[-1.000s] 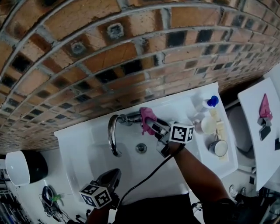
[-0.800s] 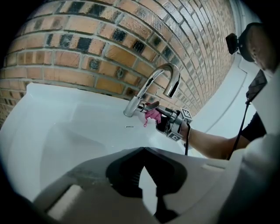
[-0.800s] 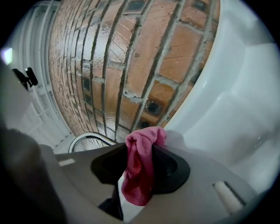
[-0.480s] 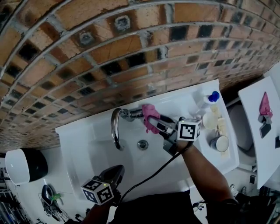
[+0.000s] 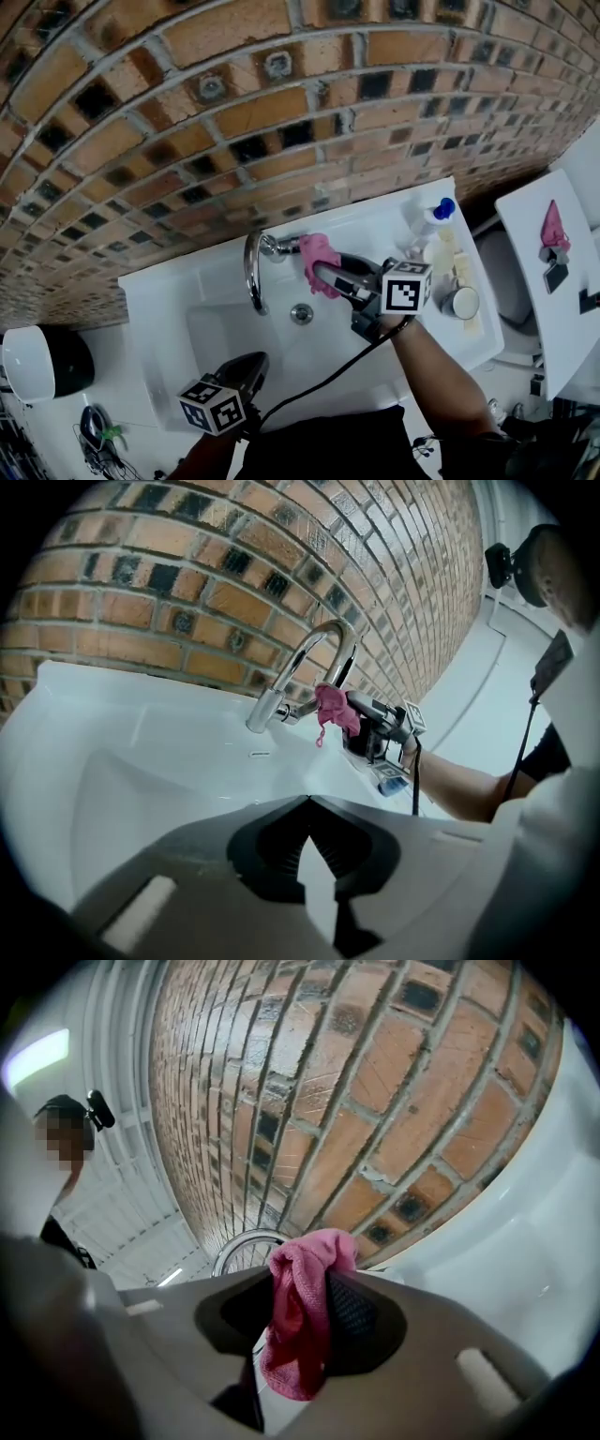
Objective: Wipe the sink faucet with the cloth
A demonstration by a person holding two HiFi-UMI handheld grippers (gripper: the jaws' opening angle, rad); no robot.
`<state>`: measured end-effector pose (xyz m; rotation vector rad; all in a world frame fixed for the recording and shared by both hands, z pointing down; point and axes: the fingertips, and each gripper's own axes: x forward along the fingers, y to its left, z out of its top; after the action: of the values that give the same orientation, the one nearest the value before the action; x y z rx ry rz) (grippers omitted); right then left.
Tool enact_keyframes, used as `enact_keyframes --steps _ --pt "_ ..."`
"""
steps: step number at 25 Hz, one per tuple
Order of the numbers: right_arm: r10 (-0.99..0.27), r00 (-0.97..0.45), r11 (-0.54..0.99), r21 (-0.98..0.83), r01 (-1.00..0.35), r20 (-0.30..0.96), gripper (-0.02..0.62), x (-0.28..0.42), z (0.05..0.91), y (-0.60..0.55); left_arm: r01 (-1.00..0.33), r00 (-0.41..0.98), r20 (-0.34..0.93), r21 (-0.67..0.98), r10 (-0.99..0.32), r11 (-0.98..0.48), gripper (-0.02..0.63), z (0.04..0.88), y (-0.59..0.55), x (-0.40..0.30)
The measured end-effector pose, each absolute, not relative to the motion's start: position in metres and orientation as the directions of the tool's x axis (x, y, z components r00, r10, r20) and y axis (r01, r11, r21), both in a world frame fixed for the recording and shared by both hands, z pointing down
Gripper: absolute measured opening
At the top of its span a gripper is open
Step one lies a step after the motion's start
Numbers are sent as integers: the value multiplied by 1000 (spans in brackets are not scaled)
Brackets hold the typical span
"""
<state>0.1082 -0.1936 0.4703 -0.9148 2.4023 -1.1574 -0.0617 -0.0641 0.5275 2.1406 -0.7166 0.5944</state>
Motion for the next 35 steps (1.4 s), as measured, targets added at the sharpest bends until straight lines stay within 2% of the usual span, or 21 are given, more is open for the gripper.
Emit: enact_keyframes --steps 6,17,26,35 --pt "-664 -746 507 -764 -399 -51 153 75 454 -170 -653 740 600 537 -303 -534 6 525 -64 -71" --pt "-805 -592 366 -815 -449 -36 153 62 510 -206 -687 711 629 523 -316 -505 6 530 -63 -101" --pt "-865 -501 250 -833 -494 37 153 67 528 -229 -695 706 630 527 -324 -490 6 532 -70 -104" --pt "-863 -498 215 -829 -516 86 153 67 544 -220 -683 717 626 540 -307 -492 6 535 -70 -99"
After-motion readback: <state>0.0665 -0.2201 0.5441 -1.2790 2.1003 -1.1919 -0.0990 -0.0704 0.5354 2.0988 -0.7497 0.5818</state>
